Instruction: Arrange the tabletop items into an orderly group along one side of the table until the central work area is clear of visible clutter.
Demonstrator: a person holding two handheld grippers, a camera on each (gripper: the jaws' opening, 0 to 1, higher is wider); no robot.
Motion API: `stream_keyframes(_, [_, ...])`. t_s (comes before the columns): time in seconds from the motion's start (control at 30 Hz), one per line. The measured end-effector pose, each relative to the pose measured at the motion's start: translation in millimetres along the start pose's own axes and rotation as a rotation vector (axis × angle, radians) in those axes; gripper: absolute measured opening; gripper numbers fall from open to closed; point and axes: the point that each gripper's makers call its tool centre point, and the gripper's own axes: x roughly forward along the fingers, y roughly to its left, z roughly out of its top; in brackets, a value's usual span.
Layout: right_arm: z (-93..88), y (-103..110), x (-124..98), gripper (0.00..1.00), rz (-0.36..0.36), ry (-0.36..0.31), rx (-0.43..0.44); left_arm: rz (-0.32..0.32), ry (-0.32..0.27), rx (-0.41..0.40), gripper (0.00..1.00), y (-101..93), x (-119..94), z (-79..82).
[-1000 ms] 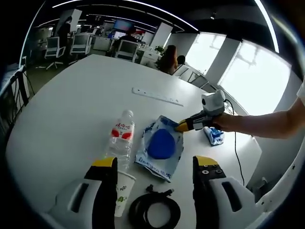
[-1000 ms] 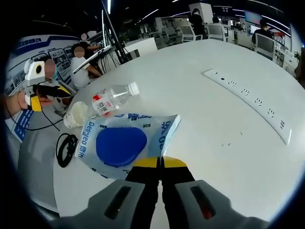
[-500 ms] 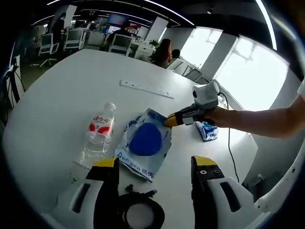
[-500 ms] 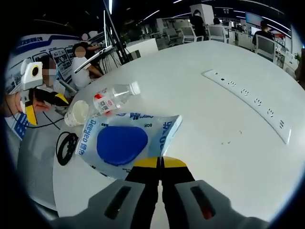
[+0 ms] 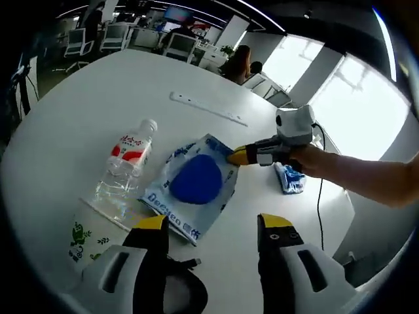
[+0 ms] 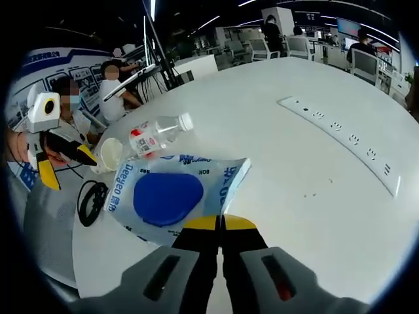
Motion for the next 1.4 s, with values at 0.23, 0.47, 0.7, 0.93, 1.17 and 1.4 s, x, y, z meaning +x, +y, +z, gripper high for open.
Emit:
stream_keyframes(0.23, [0.6, 2.2, -0.7, 0.0, 0.007, -0.011, 0.003, 0.071, -0.012, -0.091, 0.53, 7.1, 10.6, -6.6])
stream_keyframes(0.47, [0.9, 2.9, -0.9, 0.0, 0.008, -0.017, -0.003, 0.112, -0.004, -0.177, 0.53, 16.1, 21.5, -17.7])
stream_keyframes(0.7, [2.1, 8.6, -2.1, 0.0, 0.014, -0.026, 0.001, 0.147, -0.012, -0.238, 0.51, 24.9, 31.7, -18.6])
stream_keyframes(0.93, [2.8, 11.6, -2.9, 0.0, 0.018, -0.033, 0.006, 0.187, -0.024, -0.302, 0.47, 34.7, 38.6, -20.0])
stream_keyframes(1.17, [3.1, 12.5, -3.6, 0.0, 0.02, -0.036, 0.003, 0.205, -0.037, -0.333, 0.38, 40.3, 44.5, -21.7])
stream_keyframes(1.4, [2.9, 11.2, -3.5, 0.0, 0.02, -0.041, 0.007, 0.232, -0.04, -0.34, 0.26, 45.1, 45.7, -25.0])
